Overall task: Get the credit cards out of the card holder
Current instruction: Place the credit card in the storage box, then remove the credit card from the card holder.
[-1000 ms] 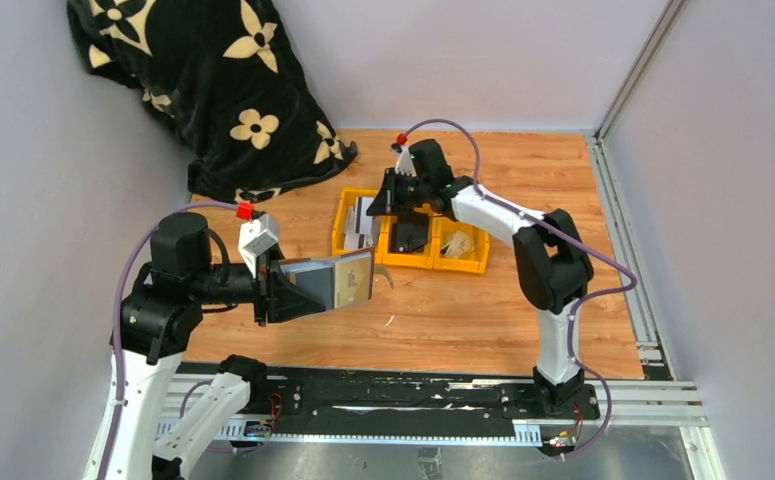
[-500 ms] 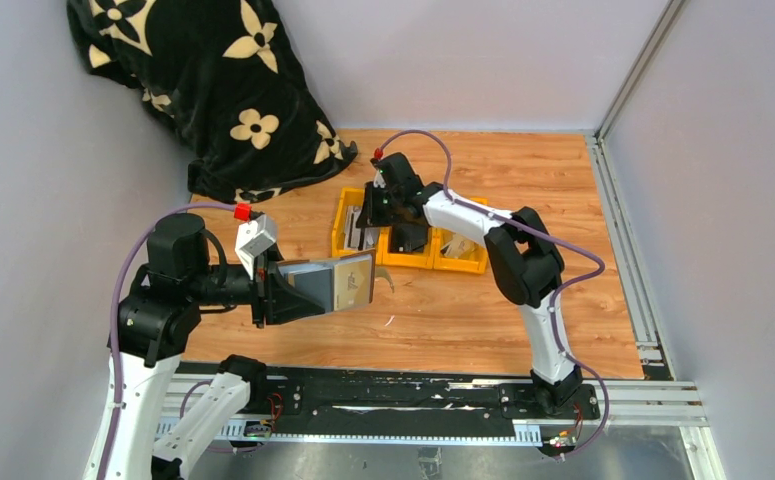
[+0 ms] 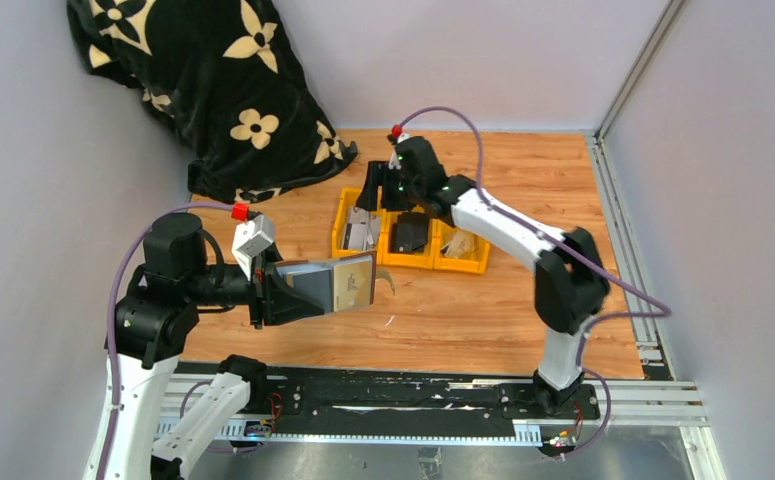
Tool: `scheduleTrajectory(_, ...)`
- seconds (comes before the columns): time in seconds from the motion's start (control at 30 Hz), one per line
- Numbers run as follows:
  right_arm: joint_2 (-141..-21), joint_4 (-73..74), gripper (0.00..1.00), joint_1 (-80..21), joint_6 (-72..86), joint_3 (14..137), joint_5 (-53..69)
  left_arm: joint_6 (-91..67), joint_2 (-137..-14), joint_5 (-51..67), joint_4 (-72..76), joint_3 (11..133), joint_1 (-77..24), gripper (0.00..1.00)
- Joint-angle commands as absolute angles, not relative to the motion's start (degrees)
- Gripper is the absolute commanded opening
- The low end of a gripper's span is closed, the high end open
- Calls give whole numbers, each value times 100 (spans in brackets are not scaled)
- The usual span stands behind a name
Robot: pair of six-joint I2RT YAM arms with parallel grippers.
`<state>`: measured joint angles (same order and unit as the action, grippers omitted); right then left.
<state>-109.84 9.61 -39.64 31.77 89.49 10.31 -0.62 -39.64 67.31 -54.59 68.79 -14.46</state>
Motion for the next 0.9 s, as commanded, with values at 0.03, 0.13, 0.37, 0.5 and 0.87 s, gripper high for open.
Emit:
scheduleTrajectory(0.03, -9202, 516, 73, -3946, 3136, 8139, 1568, 244, -4024, 6917, -5522, 7217, -1485, 0)
scheduleTrajectory(0.13, -8129, -554, 75, -3809, 3584, 7029, 2469, 194, -4153, 6802, -5311, 7348, -1485, 0)
scheduleTrajectory(0.37, -6138, -2912, 77, -3836, 4336, 4580, 4082, -1305, -4123, 6604, -3440, 7079, -1483, 0)
scheduleTrajectory(0.5, -5567, -3864, 77, -4105, 4408, 3735, 4304, -2202, -3973, 6285, -2224, 6760, -1485, 0)
scheduleTrajectory(0.87, -6086, -6466, 79, -4914, 4751, 3838, 3551, -3212, -3851, 6363, -1701, 6215, -1485, 0)
